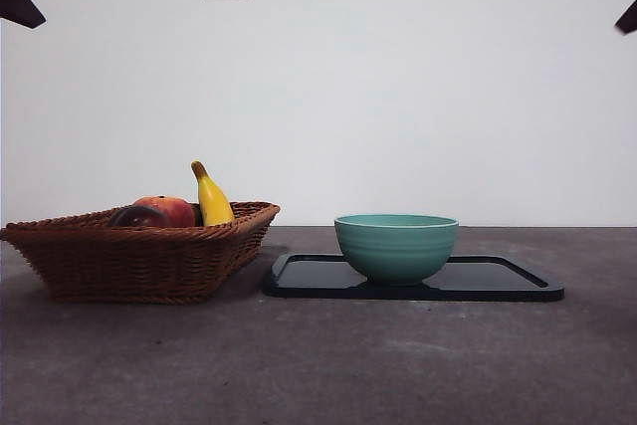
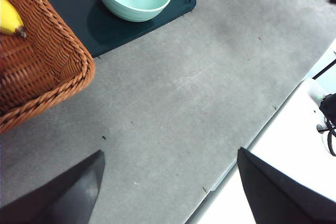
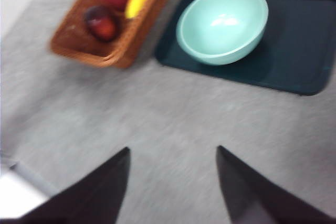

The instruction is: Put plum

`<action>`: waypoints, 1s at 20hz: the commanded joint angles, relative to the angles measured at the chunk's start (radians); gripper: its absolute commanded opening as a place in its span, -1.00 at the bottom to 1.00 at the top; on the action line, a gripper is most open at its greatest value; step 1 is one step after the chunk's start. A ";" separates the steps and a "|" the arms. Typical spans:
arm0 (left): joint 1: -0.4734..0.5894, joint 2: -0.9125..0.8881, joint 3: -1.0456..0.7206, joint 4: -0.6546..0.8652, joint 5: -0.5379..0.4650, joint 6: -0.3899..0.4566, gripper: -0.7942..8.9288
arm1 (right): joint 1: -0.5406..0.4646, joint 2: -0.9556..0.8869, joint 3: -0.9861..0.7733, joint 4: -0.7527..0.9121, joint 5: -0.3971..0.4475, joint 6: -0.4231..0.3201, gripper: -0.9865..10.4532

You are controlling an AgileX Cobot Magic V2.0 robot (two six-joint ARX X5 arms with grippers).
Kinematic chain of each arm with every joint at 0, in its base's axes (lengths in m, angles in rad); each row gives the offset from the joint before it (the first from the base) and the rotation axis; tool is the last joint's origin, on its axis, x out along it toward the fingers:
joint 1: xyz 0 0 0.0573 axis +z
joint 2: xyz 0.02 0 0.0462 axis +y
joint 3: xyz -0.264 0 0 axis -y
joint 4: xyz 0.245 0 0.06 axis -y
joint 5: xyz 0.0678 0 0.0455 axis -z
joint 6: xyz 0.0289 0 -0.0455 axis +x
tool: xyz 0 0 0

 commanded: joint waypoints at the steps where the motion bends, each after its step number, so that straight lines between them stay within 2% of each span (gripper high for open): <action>1: -0.005 0.006 0.008 0.011 0.005 0.012 0.00 | -0.024 0.121 0.073 0.038 0.005 -0.002 -0.31; 6: -0.005 0.006 0.008 0.011 0.005 0.012 0.00 | -0.114 0.428 0.256 0.056 0.005 -0.094 -0.31; 9: -0.005 0.006 0.008 0.011 0.005 0.012 0.00 | -0.153 0.603 0.364 0.054 0.004 -0.124 -0.31; 14: -0.005 0.006 0.008 0.012 0.004 0.013 0.00 | -0.164 0.802 0.454 0.089 0.004 -0.146 -0.31; 20: -0.005 0.006 0.008 0.012 0.005 0.013 0.00 | -0.164 0.967 0.458 0.207 0.003 -0.146 -0.31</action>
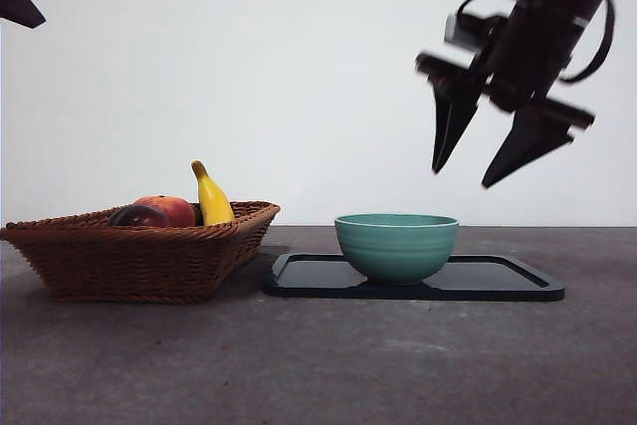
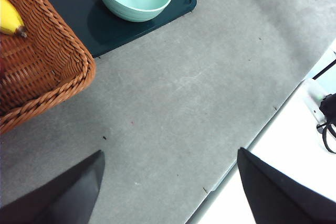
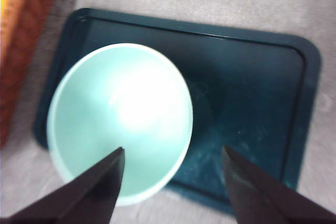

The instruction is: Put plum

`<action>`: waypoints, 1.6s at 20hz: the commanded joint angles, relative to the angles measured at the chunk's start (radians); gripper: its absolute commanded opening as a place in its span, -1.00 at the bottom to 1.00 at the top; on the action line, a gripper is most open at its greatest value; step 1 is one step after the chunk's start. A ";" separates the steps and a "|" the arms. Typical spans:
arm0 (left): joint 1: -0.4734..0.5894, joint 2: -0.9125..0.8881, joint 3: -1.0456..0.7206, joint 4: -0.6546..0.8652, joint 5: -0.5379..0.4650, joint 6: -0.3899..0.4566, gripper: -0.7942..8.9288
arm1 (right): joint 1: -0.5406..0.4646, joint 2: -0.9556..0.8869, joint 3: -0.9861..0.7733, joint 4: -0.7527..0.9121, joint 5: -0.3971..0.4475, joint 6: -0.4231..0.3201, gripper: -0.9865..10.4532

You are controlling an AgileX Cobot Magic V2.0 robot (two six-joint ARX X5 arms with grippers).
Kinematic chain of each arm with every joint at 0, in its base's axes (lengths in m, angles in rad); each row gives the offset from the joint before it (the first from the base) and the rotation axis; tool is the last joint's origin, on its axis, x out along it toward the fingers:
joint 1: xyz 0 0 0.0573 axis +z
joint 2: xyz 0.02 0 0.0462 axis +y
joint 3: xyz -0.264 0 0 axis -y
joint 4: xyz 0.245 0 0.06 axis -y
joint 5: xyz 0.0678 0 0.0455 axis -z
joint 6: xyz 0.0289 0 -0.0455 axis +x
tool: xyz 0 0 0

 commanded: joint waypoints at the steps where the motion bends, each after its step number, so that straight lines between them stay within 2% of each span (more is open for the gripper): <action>1: -0.005 0.006 0.008 0.012 0.004 0.013 0.00 | 0.004 0.065 0.021 0.040 -0.003 -0.012 -0.31; 6: -0.005 0.006 0.008 0.012 0.004 0.013 0.00 | 0.010 0.155 0.021 0.109 0.001 -0.011 -0.32; 12: -0.005 0.006 0.008 0.012 0.004 0.015 0.00 | 0.010 0.184 0.021 0.150 0.005 -0.011 -0.70; 17: -0.005 0.006 0.008 0.011 0.004 0.016 0.00 | 0.010 0.184 0.021 0.146 0.032 -0.010 -0.81; 21: -0.005 0.006 0.008 0.011 0.004 0.015 0.00 | 0.010 0.175 0.022 0.154 0.053 -0.010 -0.81; 28: -0.005 0.006 0.008 0.011 0.004 0.015 0.00 | 0.010 -0.023 0.023 0.135 0.046 -0.010 -0.81; 32: -0.005 0.006 0.008 0.008 0.004 0.015 0.00 | 0.021 -0.196 0.023 0.033 0.014 -0.030 -0.81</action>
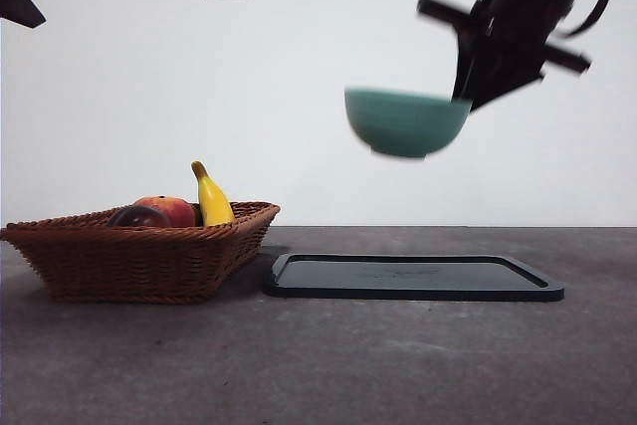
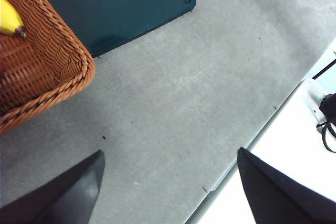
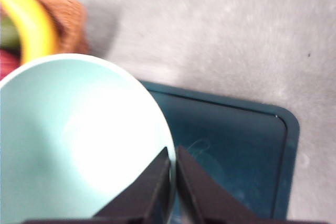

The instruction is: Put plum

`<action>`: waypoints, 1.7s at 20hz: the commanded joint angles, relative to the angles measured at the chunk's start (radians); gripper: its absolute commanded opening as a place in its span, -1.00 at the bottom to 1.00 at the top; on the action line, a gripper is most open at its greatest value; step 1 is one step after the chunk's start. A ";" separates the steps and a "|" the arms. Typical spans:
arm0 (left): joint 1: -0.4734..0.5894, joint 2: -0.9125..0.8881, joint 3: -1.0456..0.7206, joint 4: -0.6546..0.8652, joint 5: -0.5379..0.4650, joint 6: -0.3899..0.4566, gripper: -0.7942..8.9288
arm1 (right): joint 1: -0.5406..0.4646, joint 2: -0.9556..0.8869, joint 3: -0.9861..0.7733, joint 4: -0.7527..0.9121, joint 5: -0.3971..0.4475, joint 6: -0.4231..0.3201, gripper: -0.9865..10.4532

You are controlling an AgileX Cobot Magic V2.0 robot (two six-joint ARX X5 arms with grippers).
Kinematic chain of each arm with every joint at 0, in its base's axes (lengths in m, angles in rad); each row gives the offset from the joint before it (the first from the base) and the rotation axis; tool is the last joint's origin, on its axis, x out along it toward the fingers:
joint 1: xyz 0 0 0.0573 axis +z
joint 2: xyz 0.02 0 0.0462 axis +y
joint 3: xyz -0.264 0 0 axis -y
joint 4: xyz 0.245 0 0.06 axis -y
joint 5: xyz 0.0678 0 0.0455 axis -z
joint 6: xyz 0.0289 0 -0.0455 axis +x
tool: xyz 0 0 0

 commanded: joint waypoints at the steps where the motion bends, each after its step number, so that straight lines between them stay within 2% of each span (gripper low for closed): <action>1: -0.005 0.006 0.008 0.008 0.004 0.014 0.00 | 0.022 -0.083 0.021 -0.063 -0.014 -0.037 -0.81; 6: -0.005 0.006 0.008 0.008 0.004 0.015 0.00 | 0.089 -0.261 -0.010 -0.246 0.005 -0.074 -0.81; 10: -0.005 0.006 0.008 0.008 0.004 0.015 0.00 | 0.166 -0.383 -0.177 -0.232 0.056 -0.073 -0.81; 12: -0.005 0.006 0.008 0.007 0.004 0.014 0.00 | 0.196 -0.410 -0.258 -0.202 0.055 -0.059 -0.81; 19: -0.005 0.006 0.008 0.008 0.004 0.014 0.00 | 0.270 -0.396 -0.446 -0.053 0.054 -0.005 -0.81; 24: -0.005 0.006 0.008 0.008 0.004 0.014 0.00 | 0.303 -0.325 -0.531 0.027 0.055 0.004 -0.81; 34: -0.005 0.006 0.008 0.003 0.004 0.014 0.00 | 0.312 -0.197 -0.552 0.131 0.075 0.004 -0.81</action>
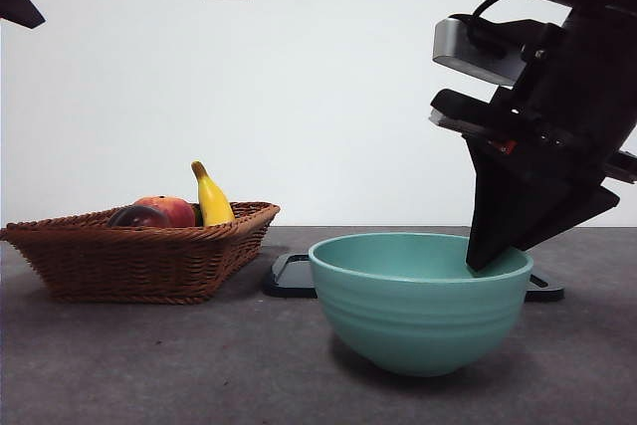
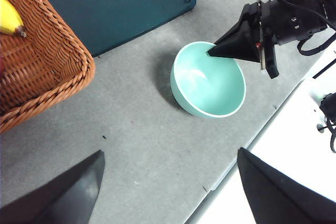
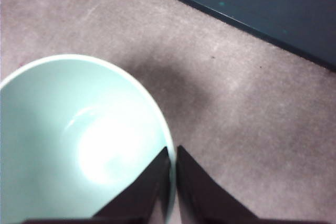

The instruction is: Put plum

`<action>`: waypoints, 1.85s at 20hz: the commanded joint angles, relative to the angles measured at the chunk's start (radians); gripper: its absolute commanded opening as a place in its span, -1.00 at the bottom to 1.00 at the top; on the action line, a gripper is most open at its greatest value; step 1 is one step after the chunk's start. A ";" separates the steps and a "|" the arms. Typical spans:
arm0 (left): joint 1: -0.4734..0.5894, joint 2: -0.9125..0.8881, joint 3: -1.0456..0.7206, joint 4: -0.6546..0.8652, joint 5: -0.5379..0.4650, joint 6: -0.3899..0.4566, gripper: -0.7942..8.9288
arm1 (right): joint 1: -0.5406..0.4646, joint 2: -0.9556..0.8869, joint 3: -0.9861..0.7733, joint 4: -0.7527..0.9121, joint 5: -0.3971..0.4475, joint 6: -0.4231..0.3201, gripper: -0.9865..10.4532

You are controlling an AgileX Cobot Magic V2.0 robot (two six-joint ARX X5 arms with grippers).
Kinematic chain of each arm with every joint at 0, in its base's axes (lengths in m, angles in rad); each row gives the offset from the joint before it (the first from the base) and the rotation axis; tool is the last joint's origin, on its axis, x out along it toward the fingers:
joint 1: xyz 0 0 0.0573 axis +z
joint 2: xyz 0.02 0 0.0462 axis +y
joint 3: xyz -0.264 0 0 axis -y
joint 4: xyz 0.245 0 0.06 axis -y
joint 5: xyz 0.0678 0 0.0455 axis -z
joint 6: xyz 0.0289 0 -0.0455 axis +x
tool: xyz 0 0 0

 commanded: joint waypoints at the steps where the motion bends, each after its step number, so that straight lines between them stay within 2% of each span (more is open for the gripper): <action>1: -0.005 0.006 0.008 0.005 0.004 0.012 0.00 | 0.010 0.014 0.002 0.015 0.008 0.017 -0.81; 7: -0.005 0.006 0.008 0.005 0.004 0.012 0.00 | 0.010 0.014 0.002 0.011 0.007 0.018 -0.79; 10: -0.005 0.006 0.008 0.004 0.004 0.012 0.00 | 0.010 0.014 0.002 -0.002 0.008 0.018 -0.55; 15: -0.005 0.006 0.008 -0.011 0.004 0.013 0.00 | 0.010 0.014 0.002 -0.002 0.037 0.037 -0.52; 18: -0.005 0.006 0.008 -0.011 0.004 0.013 0.00 | 0.008 -0.003 0.013 -0.004 0.060 0.037 -0.33; 27: -0.005 0.006 0.008 -0.011 0.004 0.012 0.00 | 0.001 -0.286 0.177 -0.196 0.069 0.002 -0.31; 29: -0.005 0.006 0.008 -0.011 0.004 0.012 0.00 | 0.002 -0.351 0.211 -0.265 0.035 0.002 -0.31; 34: -0.005 0.006 0.008 -0.011 0.004 0.011 0.00 | 0.002 -0.507 0.222 -0.422 -0.138 0.002 -0.32; 37: -0.005 0.006 0.008 -0.011 0.004 0.008 0.00 | 0.002 -0.568 0.222 -0.529 -0.185 0.001 -0.32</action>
